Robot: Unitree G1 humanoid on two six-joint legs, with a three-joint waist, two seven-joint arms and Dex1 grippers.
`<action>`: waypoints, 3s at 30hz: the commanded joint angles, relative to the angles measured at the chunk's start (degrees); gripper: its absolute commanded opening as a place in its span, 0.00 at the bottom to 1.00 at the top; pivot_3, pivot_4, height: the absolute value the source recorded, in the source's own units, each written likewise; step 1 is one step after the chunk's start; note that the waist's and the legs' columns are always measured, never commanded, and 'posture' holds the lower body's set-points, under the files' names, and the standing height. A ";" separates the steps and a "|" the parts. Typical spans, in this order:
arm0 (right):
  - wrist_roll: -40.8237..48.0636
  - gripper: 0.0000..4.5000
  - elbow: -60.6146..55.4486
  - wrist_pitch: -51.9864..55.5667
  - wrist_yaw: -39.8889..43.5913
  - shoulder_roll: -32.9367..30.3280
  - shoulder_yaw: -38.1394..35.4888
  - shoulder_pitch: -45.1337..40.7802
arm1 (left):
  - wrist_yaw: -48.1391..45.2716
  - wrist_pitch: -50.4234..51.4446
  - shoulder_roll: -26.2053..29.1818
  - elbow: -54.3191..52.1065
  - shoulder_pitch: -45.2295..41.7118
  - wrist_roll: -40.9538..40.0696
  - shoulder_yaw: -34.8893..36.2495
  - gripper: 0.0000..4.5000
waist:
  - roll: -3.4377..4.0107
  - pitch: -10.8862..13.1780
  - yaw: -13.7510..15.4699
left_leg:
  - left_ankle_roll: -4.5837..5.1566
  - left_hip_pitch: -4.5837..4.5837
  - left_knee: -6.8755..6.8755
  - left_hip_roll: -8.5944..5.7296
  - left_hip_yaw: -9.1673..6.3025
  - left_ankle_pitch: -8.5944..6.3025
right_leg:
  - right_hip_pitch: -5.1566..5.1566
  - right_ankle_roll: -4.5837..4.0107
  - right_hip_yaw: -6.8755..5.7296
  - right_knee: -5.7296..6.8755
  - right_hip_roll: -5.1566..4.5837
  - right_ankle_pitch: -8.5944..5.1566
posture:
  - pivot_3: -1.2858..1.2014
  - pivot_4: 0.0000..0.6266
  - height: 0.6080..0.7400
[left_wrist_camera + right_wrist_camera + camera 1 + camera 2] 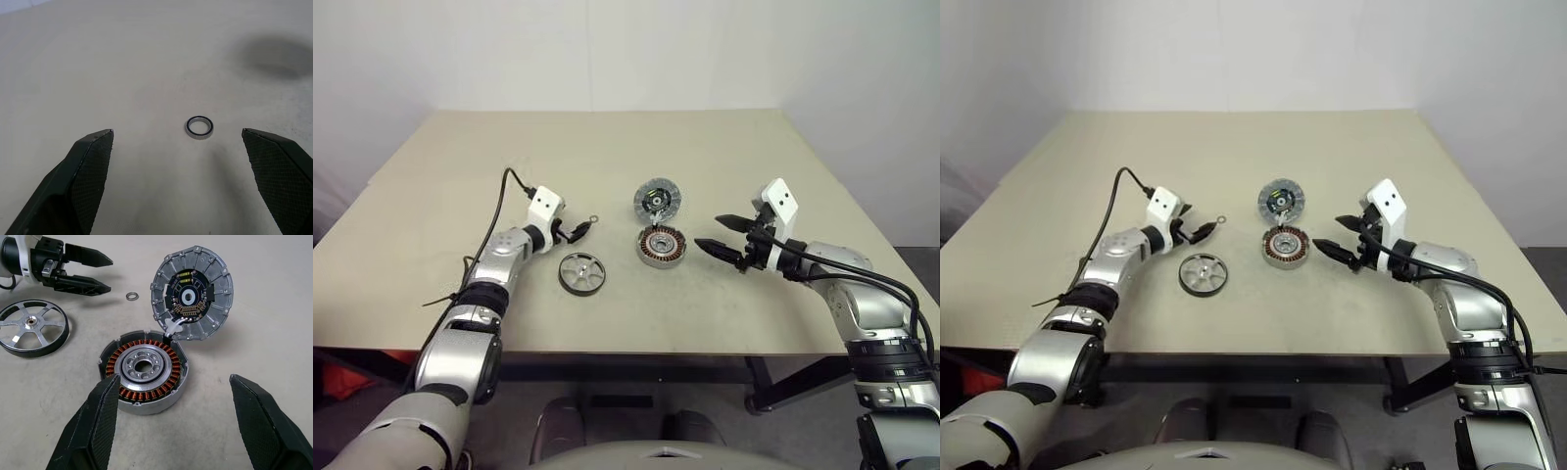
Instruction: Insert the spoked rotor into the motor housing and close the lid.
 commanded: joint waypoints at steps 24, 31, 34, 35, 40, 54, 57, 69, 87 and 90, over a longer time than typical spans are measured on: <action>2.06 0.90 -3.27 0.54 -1.62 -0.04 -2.77 -0.23 | 1.01 0.38 -5.23 12.50 -8.70 3.29 0.62 0.99 | -0.03 0.02 1.55 | 0.06 0.01 0.00 -0.19 0.01 0.01 | 0.10 0.01 -0.11 0.00 -0.35 0.00 | 0.52 0.00 1.00; 6.15 0.90 -8.86 6.61 -3.28 -0.92 -6.76 5.61 | -3.24 -0.18 1.99 8.41 -5.90 1.39 3.47 0.99 | -0.04 0.03 1.45 | 0.15 -0.02 -0.06 -0.16 0.01 -0.04 | 0.02 0.02 -0.18 -0.06 -0.33 0.00 | 0.52 0.00 1.00; 17.46 0.90 -14.95 19.97 -7.64 0.31 -15.55 11.53 | -6.94 0.60 7.15 4.18 -2.74 -0.11 5.18 0.99 | -0.03 0.03 1.70 | 0.18 -0.07 -0.10 -0.16 0.02 -0.06 | 0.01 0.04 -0.20 -0.12 -0.36 -0.02 | 0.52 0.00 1.00; 21.62 0.90 -16.13 25.95 -10.32 0.81 -18.53 12.91 | -8.15 1.10 8.60 2.57 -1.60 -0.74 5.72 0.99 | -0.03 0.03 1.76 | 0.21 -0.05 -0.10 -0.16 0.03 -0.08 | 0.03 0.06 -0.18 -0.13 -0.36 -0.04 | 0.52 0.00 1.00; 37.08 0.90 -16.59 50.64 -22.78 4.64 -26.98 14.23 | -11.02 3.80 11.64 -3.99 2.45 -2.53 6.61 0.99 | -0.02 0.03 2.22 | 0.19 0.08 -0.13 -0.15 0.02 -0.08 | 0.13 0.11 -0.14 -0.15 -0.40 -0.07 | 0.52 0.00 1.00; 55.91 0.90 0.54 65.47 -71.61 28.53 -33.57 -5.22 | -9.02 8.53 9.85 -12.10 5.90 -2.86 6.28 0.99 | 0.02 0.02 1.11 | -1.06 0.45 -1.00 -0.18 0.00 0.66 | -0.23 0.50 -0.17 0.01 -0.38 -0.29 | 0.52 0.00 1.00; 66.99 0.90 1.20 62.99 -80.58 29.26 -29.70 -5.39 | -8.69 9.53 10.15 -13.67 6.63 -2.97 6.52 0.99 | 0.04 0.01 1.04 | -1.07 0.25 -1.02 -0.17 0.01 0.66 | -0.41 0.31 -0.23 0.02 -0.34 -0.19 | 0.52 0.00 1.00; 91.38 0.90 -7.47 43.96 -88.86 14.03 -5.81 -3.37 | -7.70 11.07 9.46 -16.35 8.68 -3.84 6.47 0.99 | 0.03 0.01 1.12 | -0.94 -0.18 -0.90 -0.20 0.04 0.42 | -0.61 0.71 -0.25 -0.10 -0.36 -0.41 | 0.52 0.00 1.00; 13.93 0.90 -2.20 14.95 -25.04 12.76 33.29 -28.13 | -7.26 10.23 7.53 -13.10 6.07 -3.58 5.48 0.99 | -0.35 -0.10 1.01 | -1.04 -0.53 -0.61 -0.16 -0.16 0.48 | -0.67 0.30 -0.37 0.00 -0.32 -0.06 | 0.52 0.00 1.00; 8.70 0.90 4.98 12.14 -22.58 19.11 33.85 -30.27 | -7.03 10.32 7.60 -13.79 6.66 -3.72 5.57 0.99 | -0.38 -0.09 0.98 | -0.94 -0.53 -0.56 -0.16 -0.15 0.43 | -0.65 0.28 -0.36 0.00 -0.32 -0.07 | 0.52 0.00 1.00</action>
